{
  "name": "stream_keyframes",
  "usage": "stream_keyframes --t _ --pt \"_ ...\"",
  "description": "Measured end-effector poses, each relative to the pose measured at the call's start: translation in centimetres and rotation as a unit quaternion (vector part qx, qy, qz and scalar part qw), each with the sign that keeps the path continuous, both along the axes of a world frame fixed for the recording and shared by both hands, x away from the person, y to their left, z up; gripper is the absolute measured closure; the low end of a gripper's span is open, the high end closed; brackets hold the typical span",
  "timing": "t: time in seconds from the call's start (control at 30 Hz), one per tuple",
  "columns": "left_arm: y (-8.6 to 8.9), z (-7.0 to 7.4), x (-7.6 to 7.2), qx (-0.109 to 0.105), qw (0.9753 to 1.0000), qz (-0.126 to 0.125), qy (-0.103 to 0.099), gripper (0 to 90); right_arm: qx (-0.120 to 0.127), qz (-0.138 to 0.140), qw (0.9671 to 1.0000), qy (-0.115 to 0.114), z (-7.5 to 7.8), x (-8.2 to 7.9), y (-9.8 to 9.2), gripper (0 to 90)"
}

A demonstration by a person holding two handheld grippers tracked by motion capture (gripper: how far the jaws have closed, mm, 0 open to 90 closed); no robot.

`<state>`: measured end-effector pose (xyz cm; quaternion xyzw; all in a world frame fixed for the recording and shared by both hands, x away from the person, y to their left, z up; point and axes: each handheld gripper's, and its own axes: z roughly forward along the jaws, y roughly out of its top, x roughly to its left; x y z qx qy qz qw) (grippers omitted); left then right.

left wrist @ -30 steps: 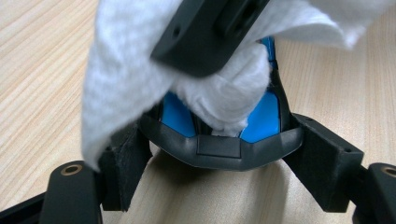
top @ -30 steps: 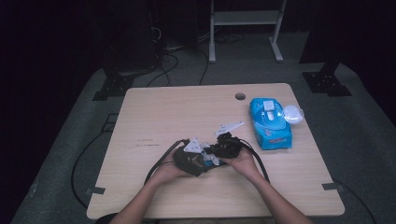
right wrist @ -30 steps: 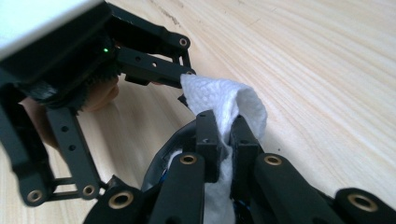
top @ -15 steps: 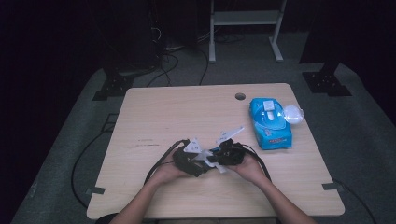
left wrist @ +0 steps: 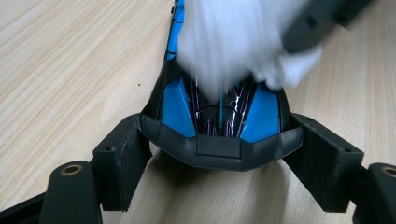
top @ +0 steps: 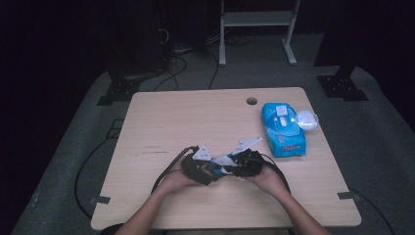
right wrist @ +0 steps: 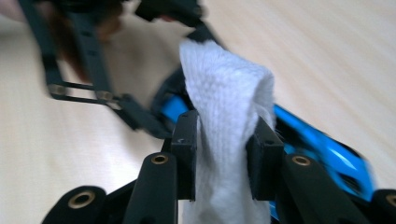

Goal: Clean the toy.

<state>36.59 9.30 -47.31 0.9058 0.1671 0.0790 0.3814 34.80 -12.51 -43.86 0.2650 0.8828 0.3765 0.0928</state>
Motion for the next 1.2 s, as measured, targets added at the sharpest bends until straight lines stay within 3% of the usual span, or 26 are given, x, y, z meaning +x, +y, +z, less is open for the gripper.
stream_keyframes --t 0.03,0.1,0.17,0.23,0.4,0.43,0.47,0.5,0.63,0.8,0.83,0.87,0.9,0.93,1.0,1.07,1.2 --pt "0.0 0.0 0.0 0.001 1.0000 0.000 0.000 23.9 -0.004 -0.018 0.9996 -0.019 -0.4 -0.2 -0.8 70.3" --pt "0.0 0.0 0.0 -0.002 1.0000 0.001 0.001 23.9 0.004 -0.025 0.9995 -0.018 -0.6 -0.1 -1.2 72.2" --pt "0.0 0.0 0.0 -0.002 1.0000 0.001 0.001 23.9 0.013 -0.032 0.9993 -0.010 -0.7 0.2 -1.8 80.1" --pt "-0.1 0.0 0.1 -0.001 1.0000 0.000 0.000 23.9 0.020 -0.035 0.9991 0.013 -0.5 0.9 -1.9 82.0" --pt "-0.1 0.0 0.0 -0.001 1.0000 0.001 -0.003 23.9 0.030 -0.022 0.9991 0.021 0.2 2.5 0.0 83.0" --pt "-0.1 0.0 0.0 0.000 1.0000 0.001 -0.003 23.9 0.035 -0.016 0.9986 0.037 0.1 3.2 1.5 83.2" --pt "-0.1 0.0 0.0 0.000 1.0000 0.000 -0.003 23.9 0.035 -0.016 0.9986 0.037 0.1 3.2 1.5 83.2" --pt "-0.1 0.0 0.0 -0.001 1.0000 0.000 -0.001 23.9 0.040 -0.005 0.9982 0.044 -0.2 3.8 2.9 83.2" --pt "0.0 0.0 0.0 -0.004 1.0000 0.001 0.000 23.9 0.037 0.002 0.9983 0.044 -0.5 4.1 4.0 83.4" --pt "0.0 -0.1 0.0 -0.003 1.0000 0.000 -0.003 23.9 0.014 -0.029 0.9991 0.029 -0.4 4.5 1.6 83.5" --pt "0.0 0.0 0.0 0.000 1.0000 -0.001 -0.005 23.9 0.012 -0.051 0.9982 0.028 -0.5 4.9 -0.3 83.5" --pt "0.0 0.0 0.0 0.002 1.0000 -0.002 -0.006 23.9 0.012 -0.051 0.9982 0.028 -0.5 4.9 -0.3 83.5" --pt "0.0 0.0 0.0 0.000 1.0000 0.000 -0.005 24.0 0.011 -0.072 0.9968 0.034 -0.8 5.2 -2.2 83.6" --pt "0.0 0.0 0.0 0.000 1.0000 0.000 -0.005 24.0 0.011 -0.072 0.9968 0.034 -0.8 5.2 -2.2 83.6" --pt "0.0 0.0 0.0 0.002 1.0000 -0.001 -0.005 24.0 0.030 -0.089 0.9945 0.045 -1.0 5.4 -3.9 83.7" --pt "0.0 -0.1 0.0 -0.001 1.0000 0.000 -0.003 23.9 0.013 -0.103 0.9940 0.035 -1.1 5.2 -4.9 83.8" --pt "-0.1 0.0 0.1 0.000 1.0000 -0.002 -0.003 23.9 0.025 -0.108 0.9930 0.040 -1.6 4.6 -5.8 84.0"
